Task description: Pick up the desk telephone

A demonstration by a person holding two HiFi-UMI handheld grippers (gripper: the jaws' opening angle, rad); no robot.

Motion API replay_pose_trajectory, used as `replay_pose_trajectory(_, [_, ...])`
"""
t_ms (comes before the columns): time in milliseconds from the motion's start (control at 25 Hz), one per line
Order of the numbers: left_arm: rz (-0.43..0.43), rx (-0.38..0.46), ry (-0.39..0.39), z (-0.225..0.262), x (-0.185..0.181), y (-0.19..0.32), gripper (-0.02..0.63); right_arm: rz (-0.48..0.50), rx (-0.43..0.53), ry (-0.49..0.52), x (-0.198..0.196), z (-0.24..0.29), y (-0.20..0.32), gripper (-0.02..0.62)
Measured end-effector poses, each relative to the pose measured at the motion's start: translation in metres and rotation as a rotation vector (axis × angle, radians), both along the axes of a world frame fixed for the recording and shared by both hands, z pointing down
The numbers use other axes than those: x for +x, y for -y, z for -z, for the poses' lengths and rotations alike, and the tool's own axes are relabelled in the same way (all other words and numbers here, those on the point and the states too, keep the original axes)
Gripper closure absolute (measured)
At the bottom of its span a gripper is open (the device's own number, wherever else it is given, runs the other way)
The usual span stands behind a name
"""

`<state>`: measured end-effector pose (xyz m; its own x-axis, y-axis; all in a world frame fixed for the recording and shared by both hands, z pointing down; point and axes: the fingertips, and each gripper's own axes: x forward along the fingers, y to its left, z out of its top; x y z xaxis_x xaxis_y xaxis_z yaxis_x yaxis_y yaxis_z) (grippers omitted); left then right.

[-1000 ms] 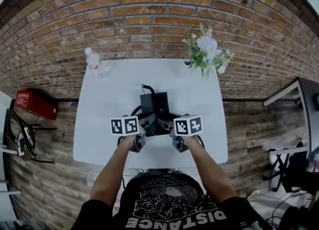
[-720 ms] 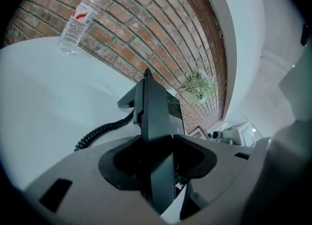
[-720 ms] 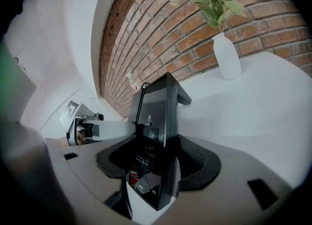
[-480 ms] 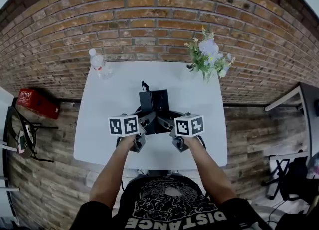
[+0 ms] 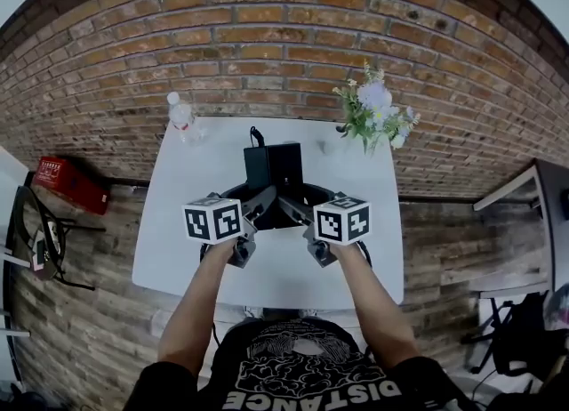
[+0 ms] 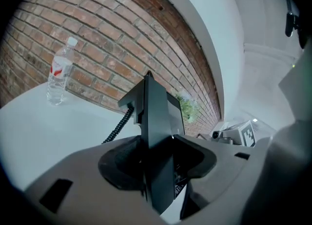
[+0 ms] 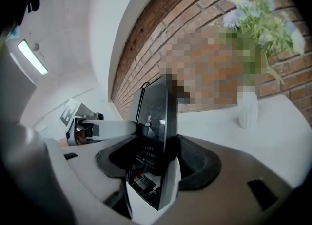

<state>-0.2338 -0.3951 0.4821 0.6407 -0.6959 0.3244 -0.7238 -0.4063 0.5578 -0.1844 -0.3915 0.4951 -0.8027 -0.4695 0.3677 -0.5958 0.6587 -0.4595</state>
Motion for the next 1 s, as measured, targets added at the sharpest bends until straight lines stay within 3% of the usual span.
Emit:
replay_pose_trajectory(600, [0.031,0.220,0.062,0.099,-0.010,-0.001,0.400,0.031,0.211,0.058,-0.012,0.095,0.005,0.342])
replay_pose_trajectory(1000, [0.101,0.329,0.101,0.150,-0.037,-0.013,0.400,0.099,0.323,0.092,-0.040,0.145,-0.003,0.342])
